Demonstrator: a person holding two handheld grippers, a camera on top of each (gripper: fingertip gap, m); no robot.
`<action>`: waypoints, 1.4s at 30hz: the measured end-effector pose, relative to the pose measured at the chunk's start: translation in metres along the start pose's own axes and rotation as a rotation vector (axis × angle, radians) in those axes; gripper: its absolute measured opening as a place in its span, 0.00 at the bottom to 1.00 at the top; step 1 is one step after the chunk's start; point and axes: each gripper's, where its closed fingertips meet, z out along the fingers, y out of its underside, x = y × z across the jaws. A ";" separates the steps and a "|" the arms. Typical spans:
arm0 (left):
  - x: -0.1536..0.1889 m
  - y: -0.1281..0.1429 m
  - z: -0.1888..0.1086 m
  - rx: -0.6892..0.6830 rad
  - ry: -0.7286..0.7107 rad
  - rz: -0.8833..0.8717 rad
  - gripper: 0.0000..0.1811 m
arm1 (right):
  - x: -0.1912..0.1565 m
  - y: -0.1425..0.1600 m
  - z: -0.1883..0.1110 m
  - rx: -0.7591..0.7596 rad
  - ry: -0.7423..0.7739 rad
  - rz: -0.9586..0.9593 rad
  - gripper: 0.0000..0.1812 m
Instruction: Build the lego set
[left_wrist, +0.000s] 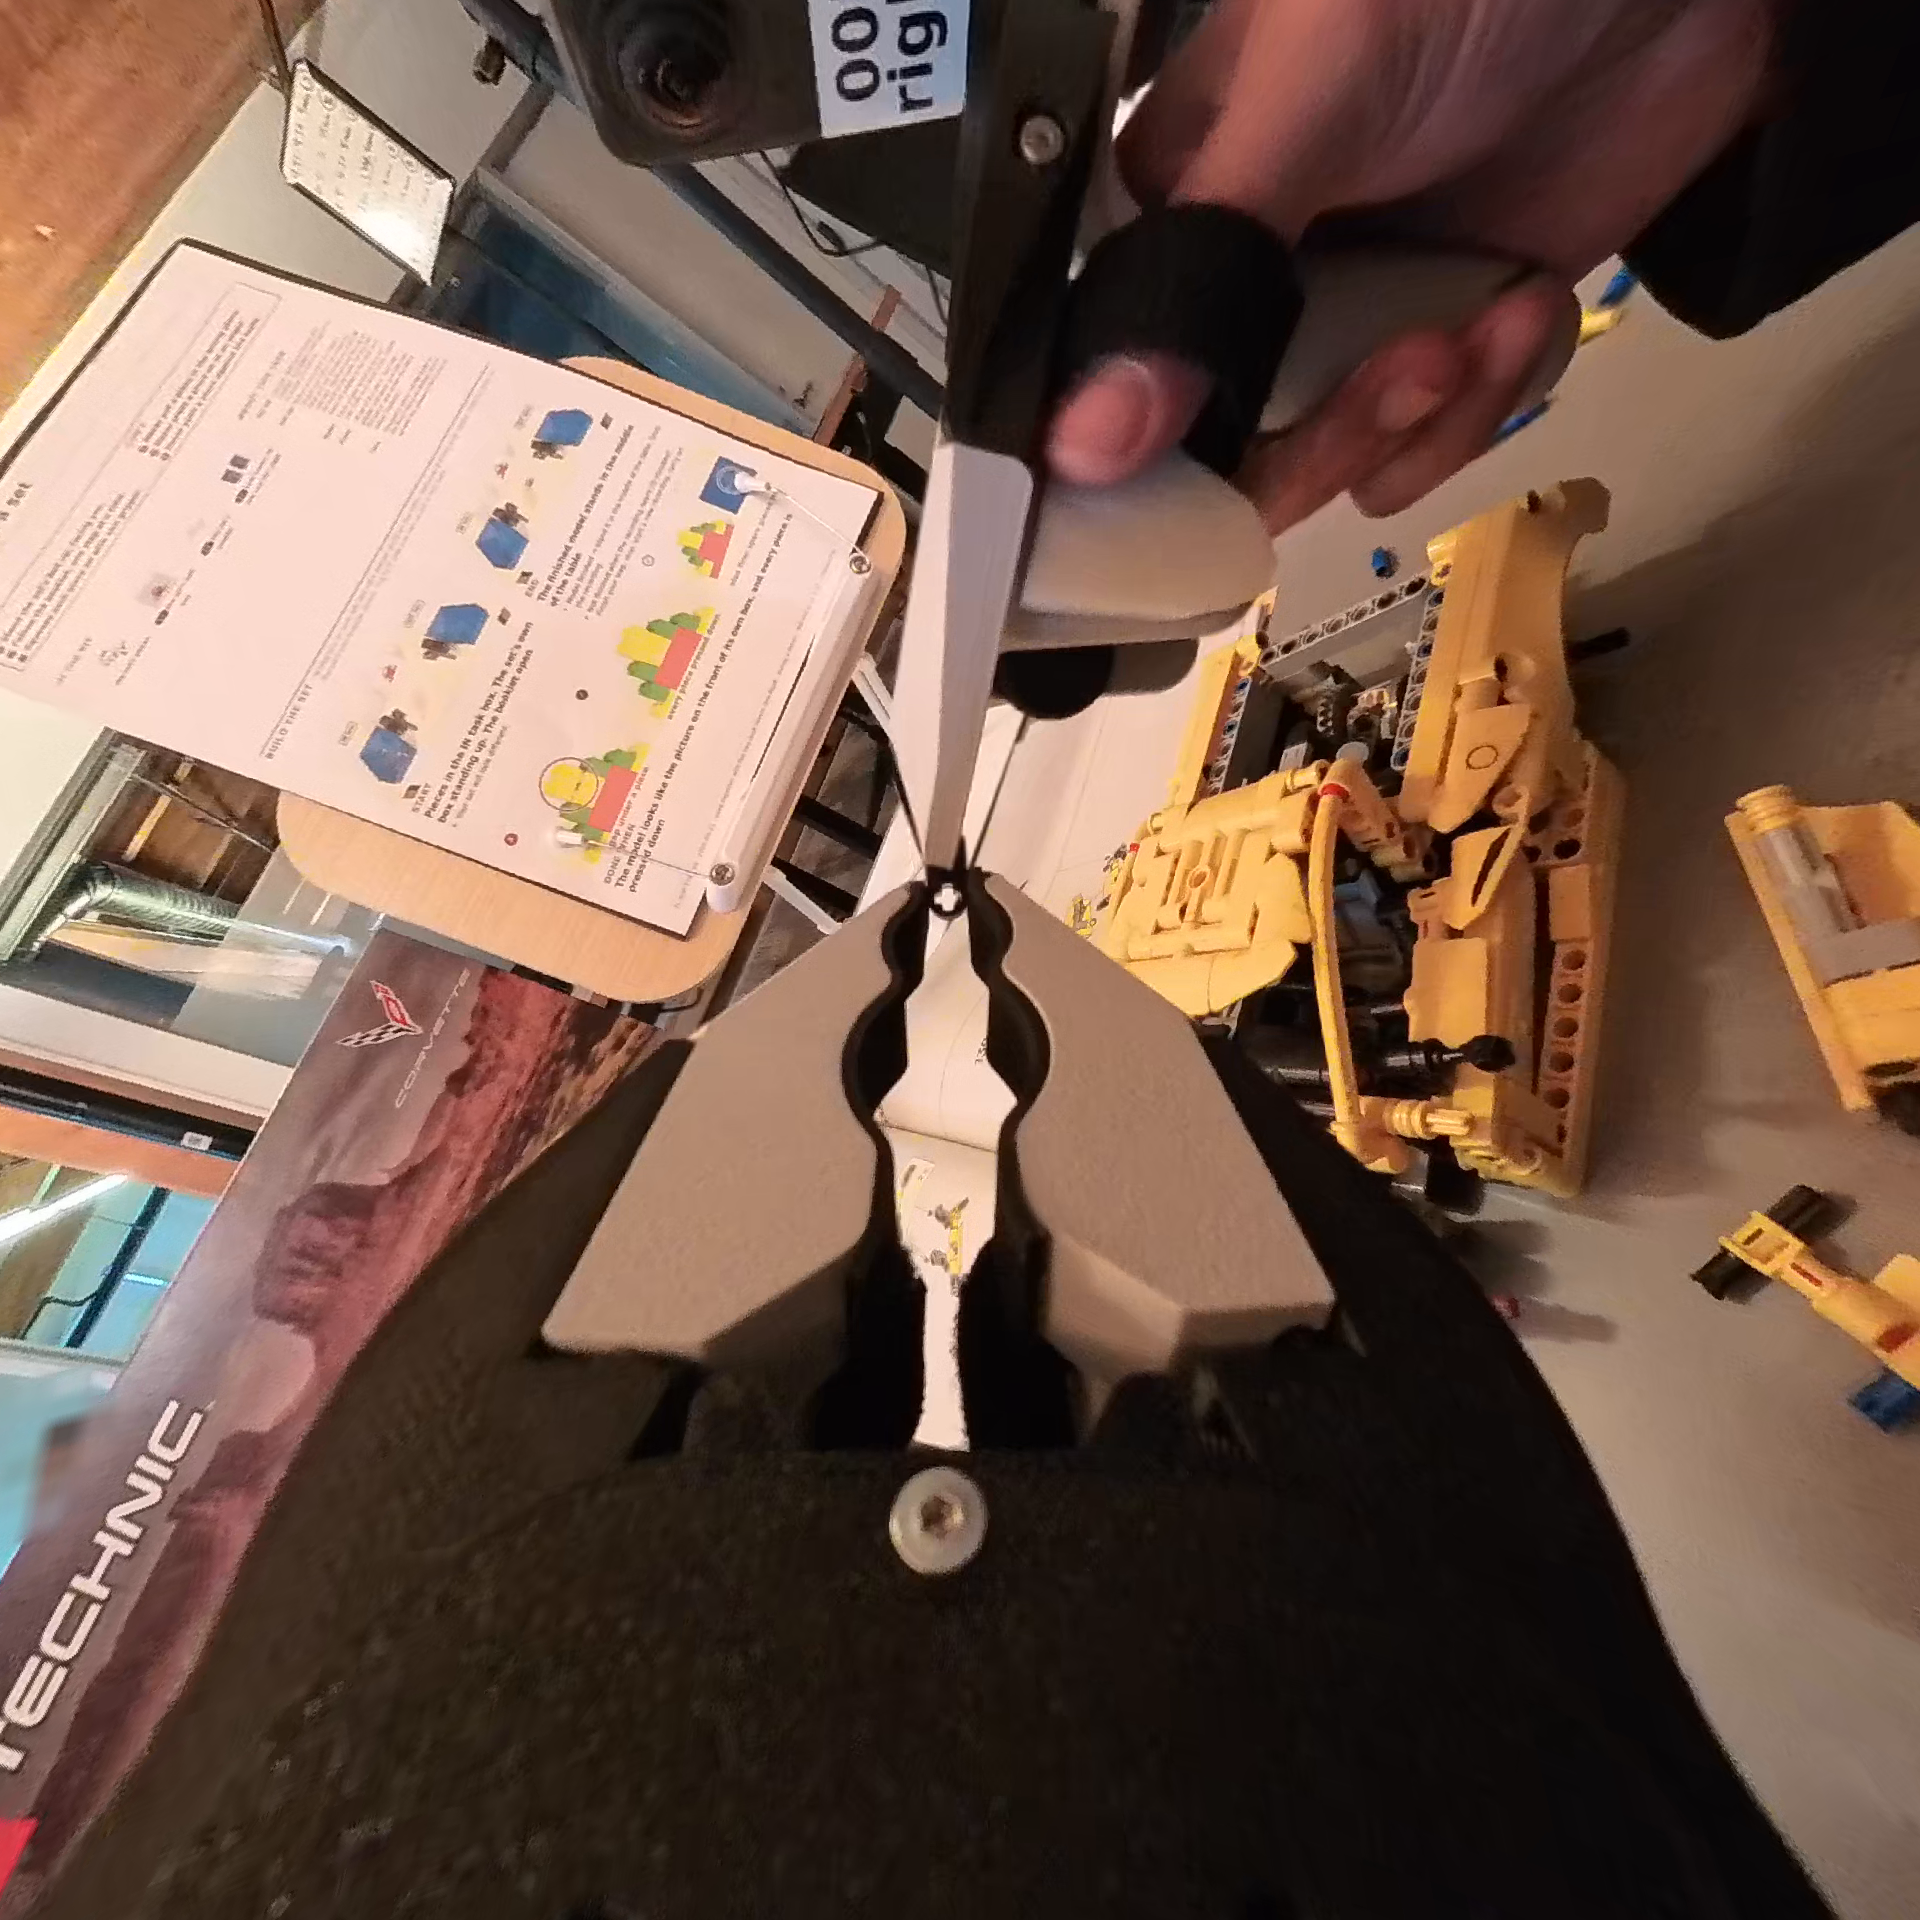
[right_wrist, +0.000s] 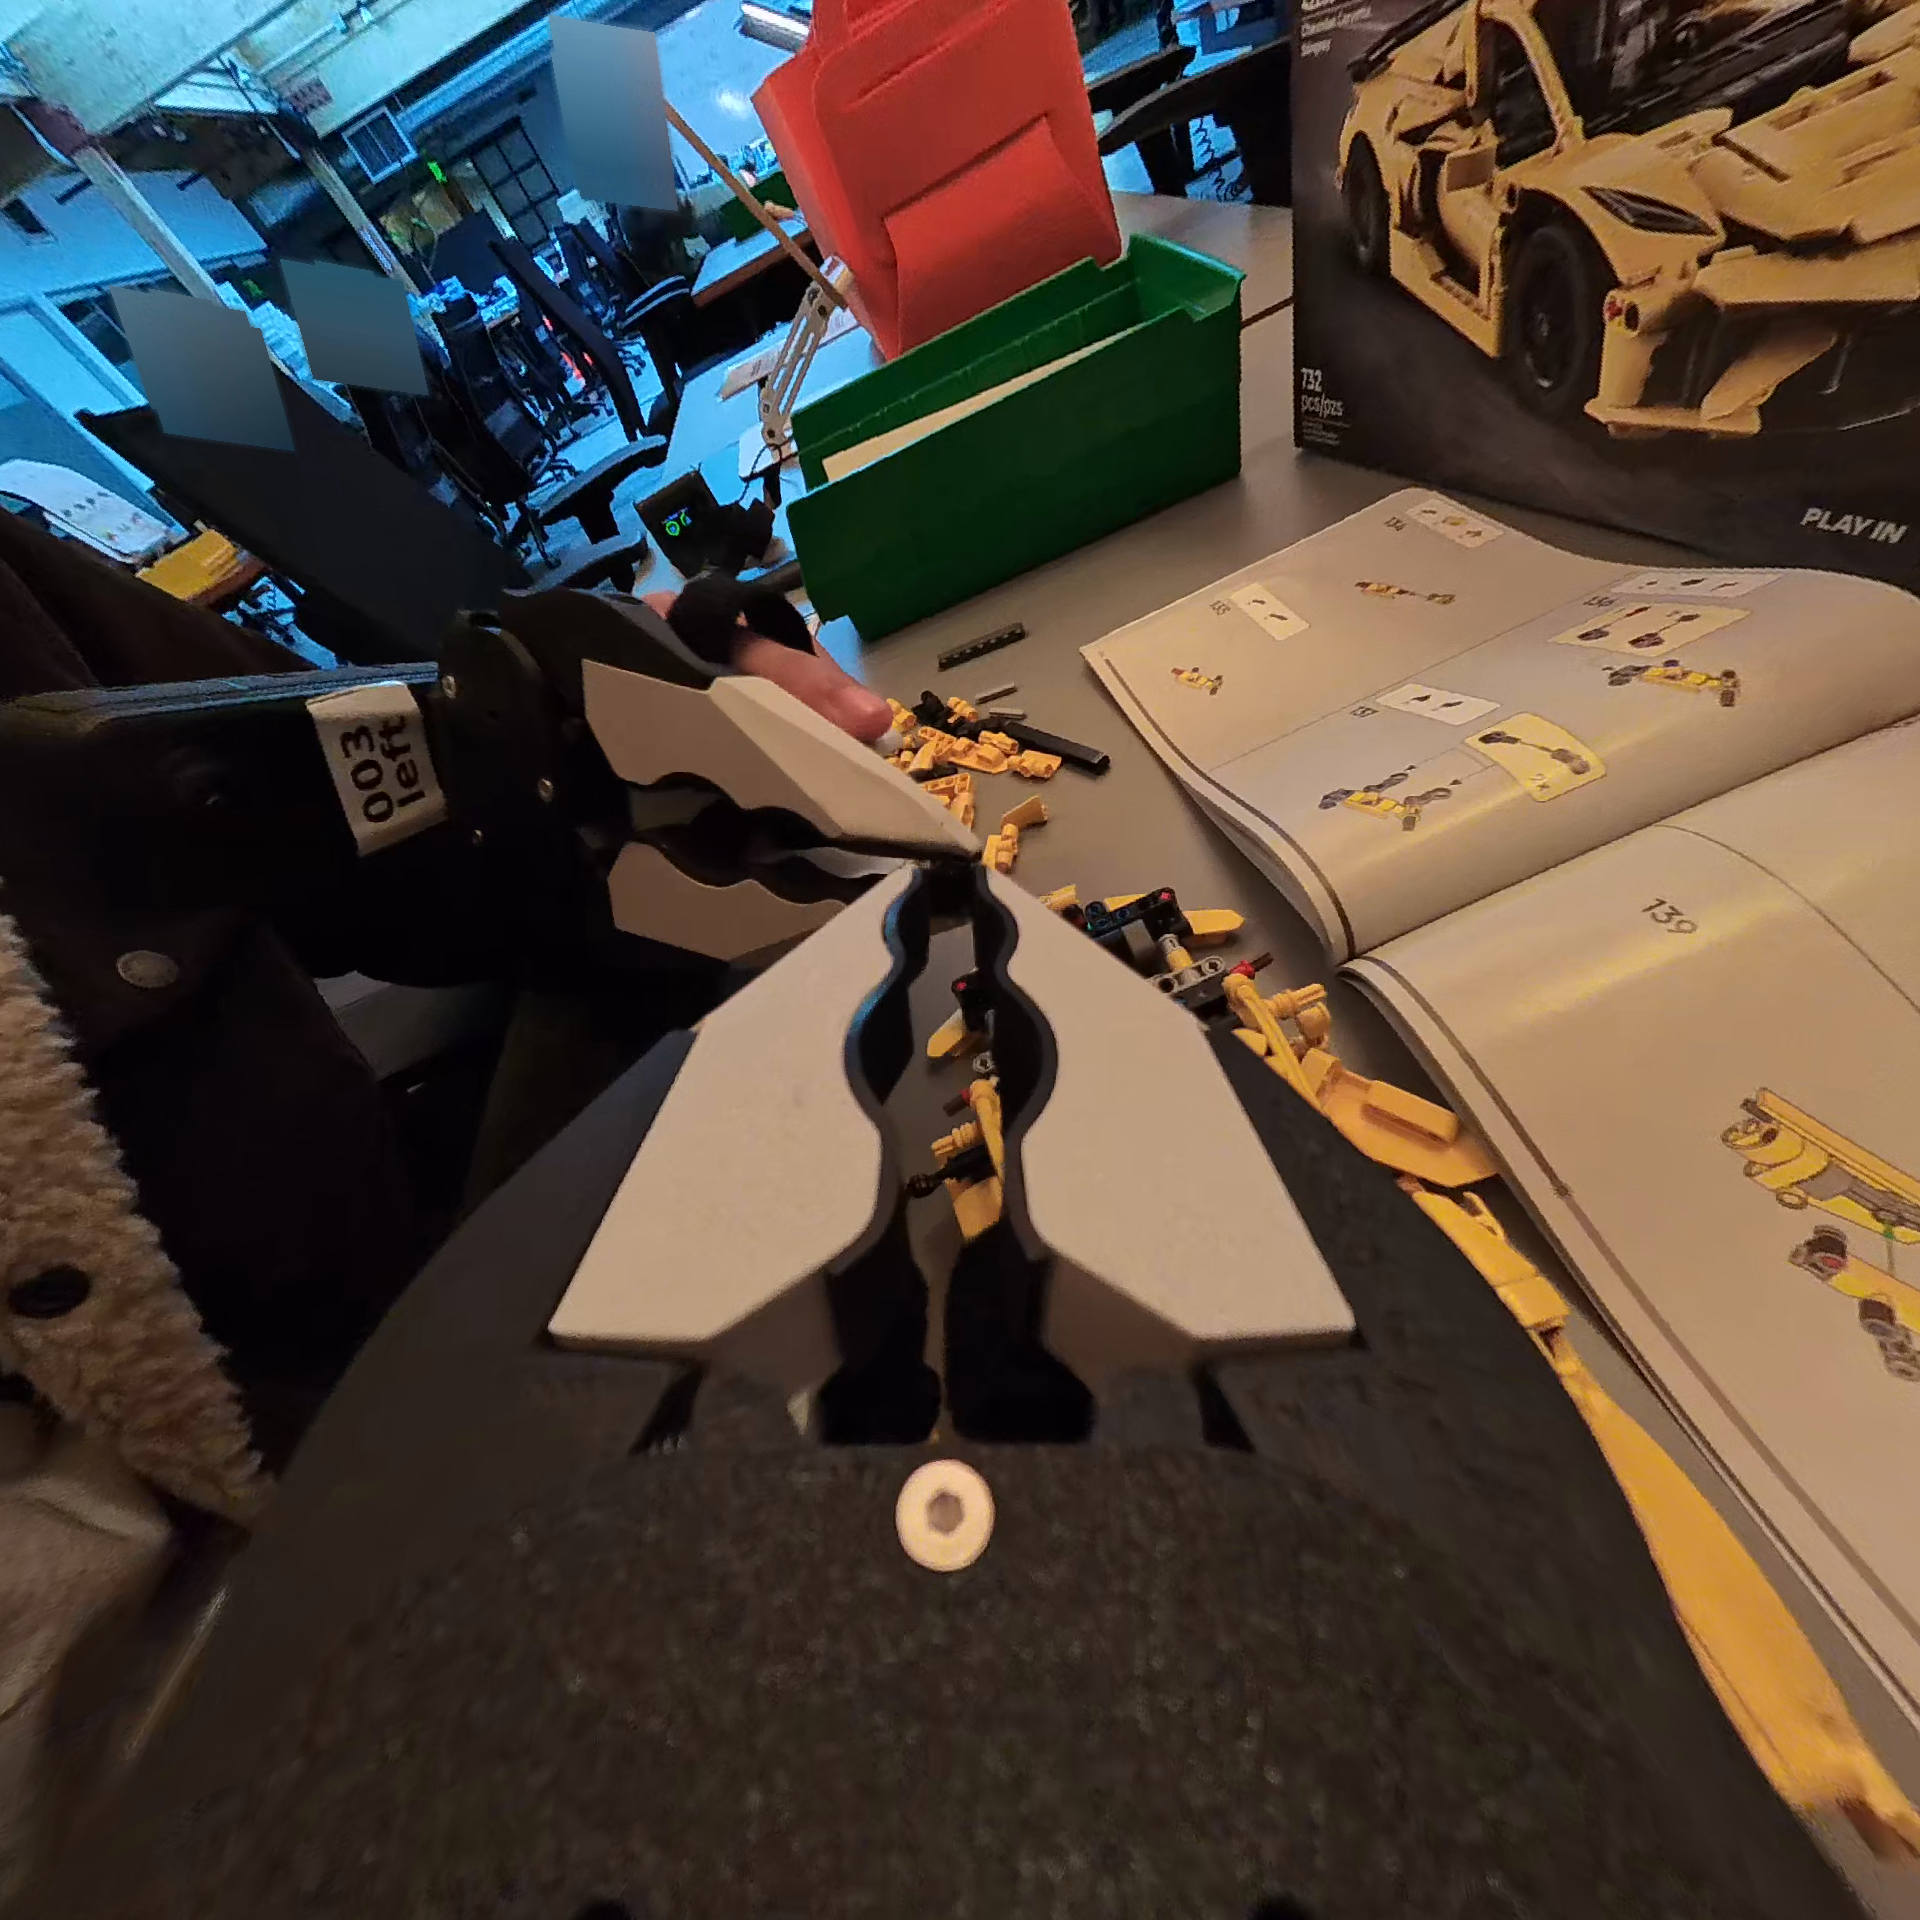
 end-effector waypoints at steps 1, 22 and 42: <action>0.001 0.000 0.000 -0.002 0.000 0.003 0.04 | 0.000 0.001 0.000 -0.008 0.003 0.001 0.03; 0.014 0.018 0.009 -0.111 0.020 0.060 0.04 | 0.014 0.018 0.005 -0.124 0.104 0.034 0.03; -0.027 0.020 -0.001 0.054 0.237 -0.938 0.04 | -0.006 0.095 -0.125 -0.297 0.293 -0.238 0.07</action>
